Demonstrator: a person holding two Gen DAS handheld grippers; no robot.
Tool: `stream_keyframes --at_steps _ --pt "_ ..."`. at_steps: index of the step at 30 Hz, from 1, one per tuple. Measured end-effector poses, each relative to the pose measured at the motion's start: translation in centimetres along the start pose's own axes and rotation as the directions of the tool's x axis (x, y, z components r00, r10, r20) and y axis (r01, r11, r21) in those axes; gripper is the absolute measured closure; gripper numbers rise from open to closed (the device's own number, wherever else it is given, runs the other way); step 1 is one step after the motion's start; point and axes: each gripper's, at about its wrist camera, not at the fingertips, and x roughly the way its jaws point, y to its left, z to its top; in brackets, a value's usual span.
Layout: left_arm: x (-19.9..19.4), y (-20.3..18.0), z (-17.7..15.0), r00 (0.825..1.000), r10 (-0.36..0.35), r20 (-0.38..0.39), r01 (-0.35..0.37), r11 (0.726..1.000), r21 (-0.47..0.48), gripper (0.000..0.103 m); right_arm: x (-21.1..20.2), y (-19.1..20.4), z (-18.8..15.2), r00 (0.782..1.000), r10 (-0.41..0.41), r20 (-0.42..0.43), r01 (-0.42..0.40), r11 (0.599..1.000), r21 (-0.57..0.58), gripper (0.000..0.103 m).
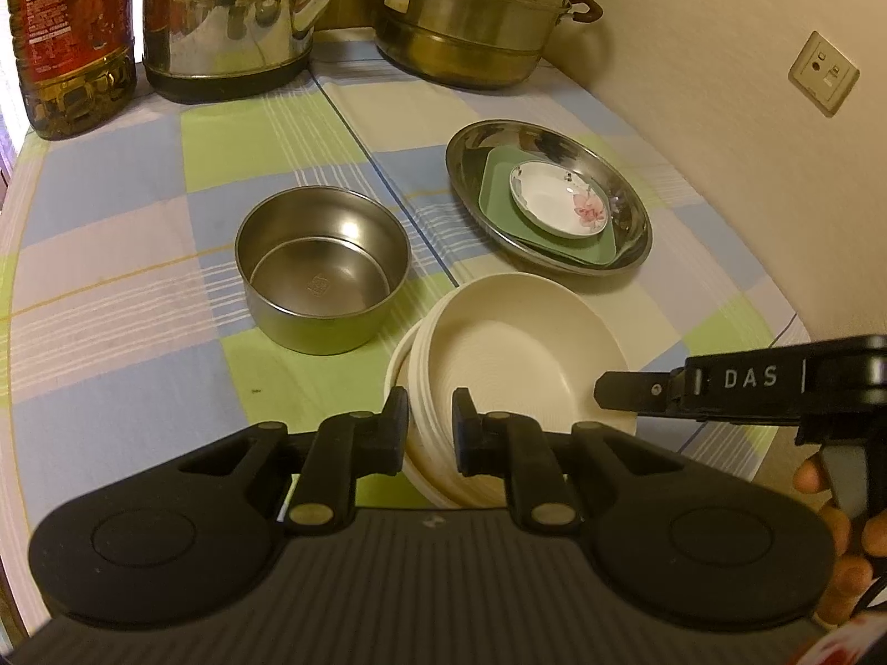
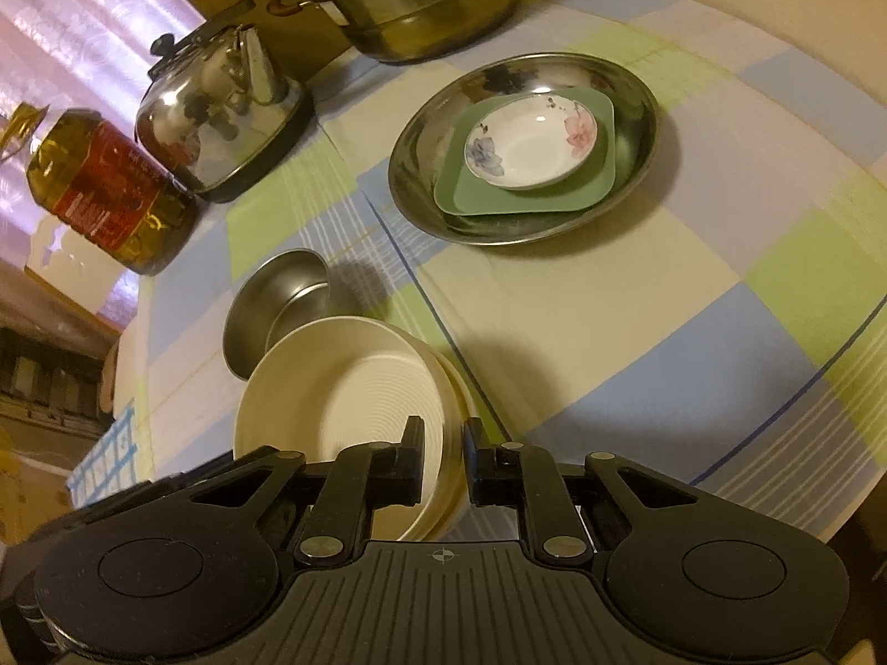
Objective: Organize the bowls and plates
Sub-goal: 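Lower the cream bowl into the white bowl and open the right tool, then move the right tool toward the small steel pot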
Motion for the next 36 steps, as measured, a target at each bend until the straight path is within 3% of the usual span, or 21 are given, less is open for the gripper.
stream_keyframes --at_steps 2,7,20,25,36 --pt "-0.4 0.0 -0.1 1.000 0.000 0.005 0.000 1.000 -0.002 0.087 -0.3 0.2 -0.3 1.000 -0.001 0.015 0.001 1.000 -0.019 0.085" --pt "-1.8 0.0 -0.2 0.999 0.006 0.035 -0.006 1.000 -0.010 0.077 -1.6 0.6 -1.1 0.997 0.001 0.074 0.001 0.999 -0.035 0.063" --pt "-7.0 0.5 -3.0 0.998 -0.001 0.066 0.001 1.000 0.002 0.075 -5.8 0.8 -5.2 0.989 0.022 0.149 -0.018 1.000 -0.026 0.048" --pt "-8.4 0.7 -4.9 0.998 0.018 0.055 -0.019 1.000 0.022 0.075 -6.5 1.3 -7.8 0.992 0.032 0.125 -0.026 0.999 -0.045 0.040" --pt "-10.4 -0.5 -8.6 0.996 0.081 0.029 -0.080 0.996 -0.045 0.075 -6.0 2.0 -11.4 0.998 0.060 -0.029 -0.065 0.977 -0.203 0.039"
